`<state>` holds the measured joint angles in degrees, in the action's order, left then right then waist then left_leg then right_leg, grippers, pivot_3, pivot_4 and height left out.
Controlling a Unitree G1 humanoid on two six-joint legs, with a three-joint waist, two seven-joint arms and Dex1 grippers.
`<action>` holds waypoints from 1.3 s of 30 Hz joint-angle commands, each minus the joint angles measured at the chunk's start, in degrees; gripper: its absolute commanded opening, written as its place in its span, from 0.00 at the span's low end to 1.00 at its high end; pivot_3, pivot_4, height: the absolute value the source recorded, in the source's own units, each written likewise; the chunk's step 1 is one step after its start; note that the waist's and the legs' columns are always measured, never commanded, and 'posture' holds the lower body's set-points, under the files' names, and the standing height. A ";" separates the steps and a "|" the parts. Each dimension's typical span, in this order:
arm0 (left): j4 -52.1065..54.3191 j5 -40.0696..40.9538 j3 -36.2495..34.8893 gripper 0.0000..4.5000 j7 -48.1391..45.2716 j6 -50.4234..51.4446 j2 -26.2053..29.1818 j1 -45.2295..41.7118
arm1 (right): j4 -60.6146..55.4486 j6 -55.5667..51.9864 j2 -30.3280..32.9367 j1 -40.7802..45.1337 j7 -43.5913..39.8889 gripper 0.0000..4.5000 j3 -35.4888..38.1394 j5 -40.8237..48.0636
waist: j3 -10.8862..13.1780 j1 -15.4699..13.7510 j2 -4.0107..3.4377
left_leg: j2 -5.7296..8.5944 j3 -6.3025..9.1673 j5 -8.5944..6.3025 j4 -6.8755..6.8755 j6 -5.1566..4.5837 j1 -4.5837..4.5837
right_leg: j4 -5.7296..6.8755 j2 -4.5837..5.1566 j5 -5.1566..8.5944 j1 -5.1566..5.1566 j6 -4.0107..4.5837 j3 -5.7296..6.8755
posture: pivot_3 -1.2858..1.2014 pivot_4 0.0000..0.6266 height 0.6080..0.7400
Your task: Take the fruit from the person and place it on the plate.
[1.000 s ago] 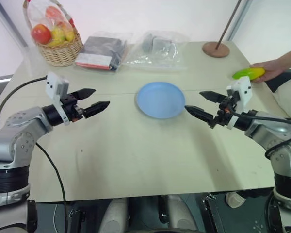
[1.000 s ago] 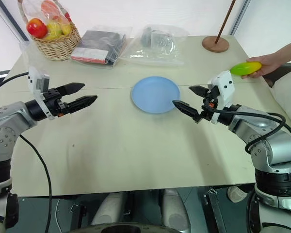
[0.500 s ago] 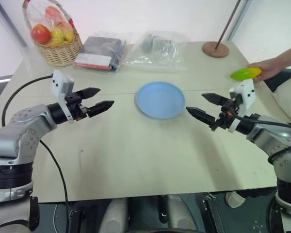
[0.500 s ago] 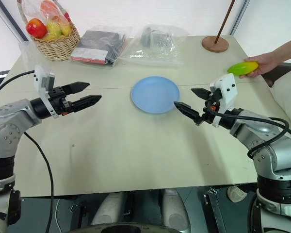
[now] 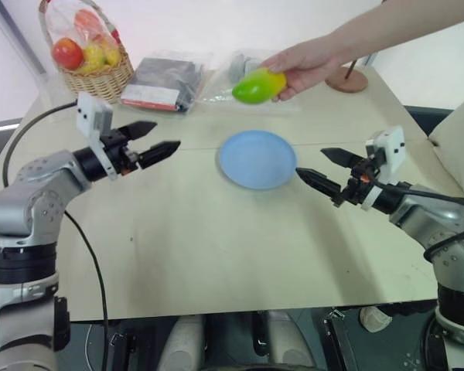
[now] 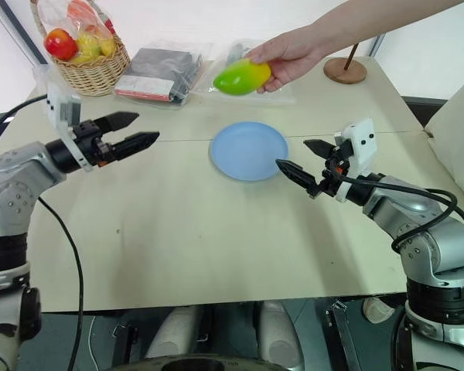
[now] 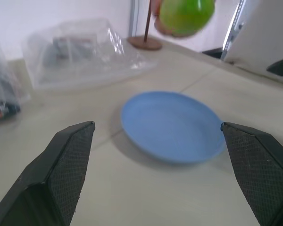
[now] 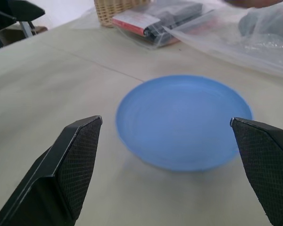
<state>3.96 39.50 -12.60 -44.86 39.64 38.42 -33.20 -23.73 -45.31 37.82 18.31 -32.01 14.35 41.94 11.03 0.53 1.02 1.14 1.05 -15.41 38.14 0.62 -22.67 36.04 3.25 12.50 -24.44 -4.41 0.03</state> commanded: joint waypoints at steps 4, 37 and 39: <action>-3.47 -0.16 3.70 1.00 -5.10 2.18 0.87 -5.71 | -1.29 -0.95 -1.10 4.41 0.54 0.99 -1.57 1.51 | 0.00 0.25 0.00 | -0.01 0.01 0.00 0.00 0.00 -0.01 | 0.02 -0.03 0.00 -0.02 -0.03 0.00 | 0.52 0.24 1.00; -42.72 0.07 5.65 1.00 -13.41 26.76 -11.74 -33.59 | -1.28 1.80 -3.34 7.26 1.72 0.99 -4.69 -2.17 | 0.01 0.15 0.01 | 0.09 0.16 -0.04 0.02 -0.06 -0.42 | 0.09 -0.01 0.06 -0.35 -0.16 0.05 | 0.52 0.24 1.00; -44.03 -1.03 5.69 1.00 -13.20 25.45 -12.67 -34.06 | -1.42 1.70 -3.23 7.26 1.79 0.99 -4.62 -2.11 | 0.01 0.14 0.01 | 0.09 0.15 -0.04 0.02 -0.06 -0.44 | 0.09 -0.01 0.06 -0.36 -0.16 0.06 | 0.52 0.24 1.00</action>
<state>-40.09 39.04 -6.92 -57.39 66.77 25.95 -66.03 -23.23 -44.61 34.68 25.07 -30.36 8.23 39.53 11.04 0.67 1.03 1.24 1.20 -15.45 38.16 0.55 -23.11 36.13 3.25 12.56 -24.80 -4.58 0.09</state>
